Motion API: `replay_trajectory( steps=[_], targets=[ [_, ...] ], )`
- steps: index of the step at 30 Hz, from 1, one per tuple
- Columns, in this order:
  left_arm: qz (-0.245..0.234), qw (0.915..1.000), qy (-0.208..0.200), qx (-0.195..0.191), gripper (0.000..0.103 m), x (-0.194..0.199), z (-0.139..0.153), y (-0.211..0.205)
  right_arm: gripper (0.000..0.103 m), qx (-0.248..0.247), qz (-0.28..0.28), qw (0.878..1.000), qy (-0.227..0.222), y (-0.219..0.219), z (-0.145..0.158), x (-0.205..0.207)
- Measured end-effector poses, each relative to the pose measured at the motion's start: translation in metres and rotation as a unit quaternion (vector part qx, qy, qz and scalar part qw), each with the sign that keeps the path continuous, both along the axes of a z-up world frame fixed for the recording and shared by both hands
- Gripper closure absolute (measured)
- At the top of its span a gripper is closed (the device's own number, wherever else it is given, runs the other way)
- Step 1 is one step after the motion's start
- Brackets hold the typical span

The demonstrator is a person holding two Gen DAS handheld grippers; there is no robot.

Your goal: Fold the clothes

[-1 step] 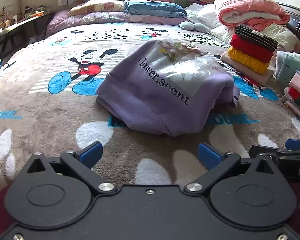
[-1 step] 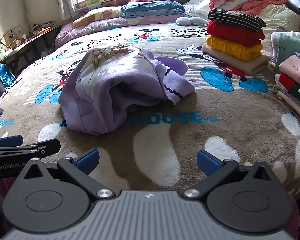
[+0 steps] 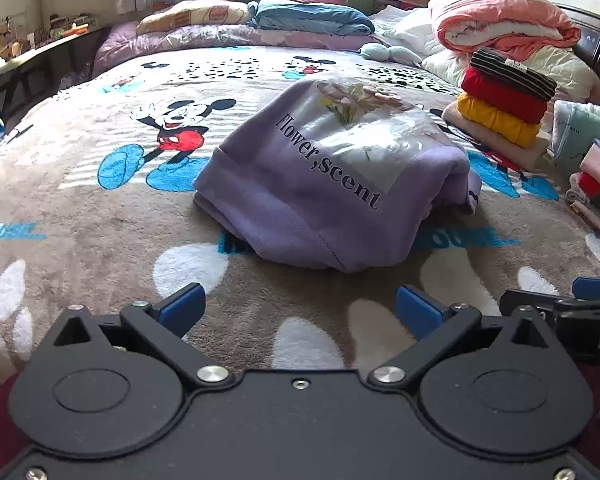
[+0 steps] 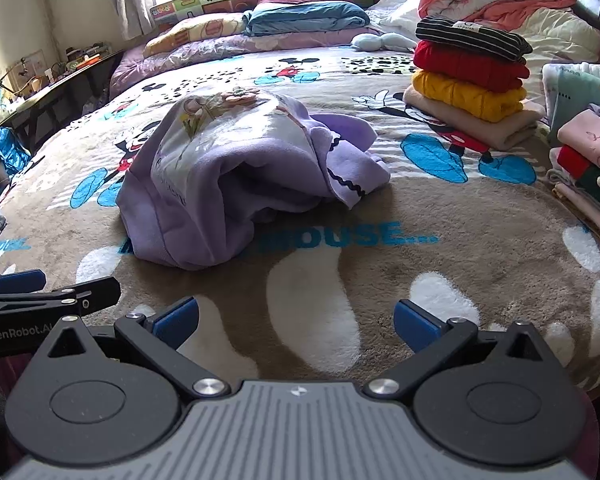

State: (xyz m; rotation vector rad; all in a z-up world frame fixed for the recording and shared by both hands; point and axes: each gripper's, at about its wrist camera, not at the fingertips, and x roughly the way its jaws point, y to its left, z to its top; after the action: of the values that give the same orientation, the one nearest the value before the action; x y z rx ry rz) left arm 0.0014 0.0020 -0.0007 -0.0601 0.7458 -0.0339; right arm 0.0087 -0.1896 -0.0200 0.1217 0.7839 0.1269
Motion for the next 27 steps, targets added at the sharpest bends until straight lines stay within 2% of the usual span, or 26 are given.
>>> replay_trajectory(
  steps=[2, 5, 6, 27],
  targets=[
    [-0.001, 1.0000, 0.004, -0.002, 0.000, 0.003, -0.001, 0.004, 0.000, 0.000, 0.000, 1.000, 0.000, 0.000, 0.000, 0.000],
    [-0.003, 0.9994, -0.006, 0.034, 0.000, 0.003, -0.002, -0.003, 0.000, -0.001, 0.000, 1.000, -0.001, 0.000, -0.001, 0.001],
    [-0.002, 0.9993, -0.012, 0.035, 0.000, 0.001, -0.001, -0.005, 0.000, -0.001, 0.000, 1.000, -0.001, 0.001, -0.001, 0.001],
    [0.002, 0.9997, -0.003, 0.024, 0.000, 0.002, -0.004, -0.002, 0.000, 0.007, 0.004, 1.000, -0.001, -0.001, -0.004, 0.000]
  ],
)
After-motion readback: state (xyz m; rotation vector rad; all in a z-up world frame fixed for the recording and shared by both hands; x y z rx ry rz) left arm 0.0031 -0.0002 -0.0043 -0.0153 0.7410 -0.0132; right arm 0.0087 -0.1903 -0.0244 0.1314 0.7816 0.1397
